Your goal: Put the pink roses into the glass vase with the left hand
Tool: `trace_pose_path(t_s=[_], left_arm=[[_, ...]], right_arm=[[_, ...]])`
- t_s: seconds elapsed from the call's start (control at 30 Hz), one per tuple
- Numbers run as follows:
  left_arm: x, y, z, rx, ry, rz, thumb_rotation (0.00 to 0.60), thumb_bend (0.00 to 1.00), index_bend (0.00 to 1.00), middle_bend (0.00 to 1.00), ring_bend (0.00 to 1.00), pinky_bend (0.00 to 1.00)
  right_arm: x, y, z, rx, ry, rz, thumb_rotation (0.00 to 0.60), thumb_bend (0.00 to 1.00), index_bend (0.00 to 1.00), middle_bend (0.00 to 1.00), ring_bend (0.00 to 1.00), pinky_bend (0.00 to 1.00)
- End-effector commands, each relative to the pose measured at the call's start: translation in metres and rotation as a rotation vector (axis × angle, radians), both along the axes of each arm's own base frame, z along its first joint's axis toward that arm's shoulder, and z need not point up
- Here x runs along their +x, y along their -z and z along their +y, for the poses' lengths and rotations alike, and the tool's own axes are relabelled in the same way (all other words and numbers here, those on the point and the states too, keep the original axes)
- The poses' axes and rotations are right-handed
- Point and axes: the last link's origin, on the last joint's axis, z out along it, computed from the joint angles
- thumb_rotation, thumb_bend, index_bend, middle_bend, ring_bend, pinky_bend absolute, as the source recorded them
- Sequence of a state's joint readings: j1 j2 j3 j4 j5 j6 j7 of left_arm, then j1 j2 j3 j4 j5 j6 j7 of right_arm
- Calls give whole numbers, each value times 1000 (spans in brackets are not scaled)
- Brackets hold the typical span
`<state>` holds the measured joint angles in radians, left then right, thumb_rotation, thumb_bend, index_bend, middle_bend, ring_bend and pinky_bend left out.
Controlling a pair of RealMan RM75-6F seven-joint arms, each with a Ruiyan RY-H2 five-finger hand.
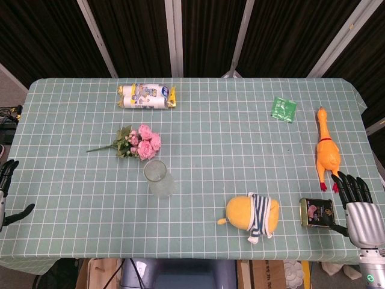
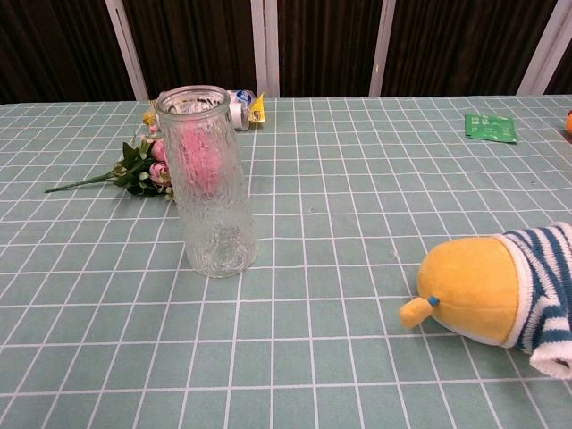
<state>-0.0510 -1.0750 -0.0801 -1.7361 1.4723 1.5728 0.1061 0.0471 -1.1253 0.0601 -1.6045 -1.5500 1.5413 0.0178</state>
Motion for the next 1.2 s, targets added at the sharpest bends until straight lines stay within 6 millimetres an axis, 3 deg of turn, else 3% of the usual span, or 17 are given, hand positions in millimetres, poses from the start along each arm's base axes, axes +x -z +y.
trace_pose_path(t_s=[0.03, 0.93, 1.1, 1.2], left_arm=[[0, 0, 0, 1, -2, 1, 600, 203, 42, 60, 0, 23], [4, 7, -1, -31, -3, -6, 600, 194, 20, 36, 0, 19], [5, 12, 16, -76, -15, -20, 600, 186, 2, 25, 0, 12], [9, 8, 43, -121, -47, -2, 600, 185, 0, 20, 0, 12]], right_arm=[[0, -1, 0, -2, 0, -2, 600, 269, 71, 71, 40, 0], [-7, -11, 2, 0, 47, -18, 600, 268, 71, 72, 41, 0], [-7, -8, 1, 6, 45, -11, 600, 268, 71, 72, 41, 0], [-6, -5, 0, 13, 40, -5, 600, 268, 71, 72, 41, 0]])
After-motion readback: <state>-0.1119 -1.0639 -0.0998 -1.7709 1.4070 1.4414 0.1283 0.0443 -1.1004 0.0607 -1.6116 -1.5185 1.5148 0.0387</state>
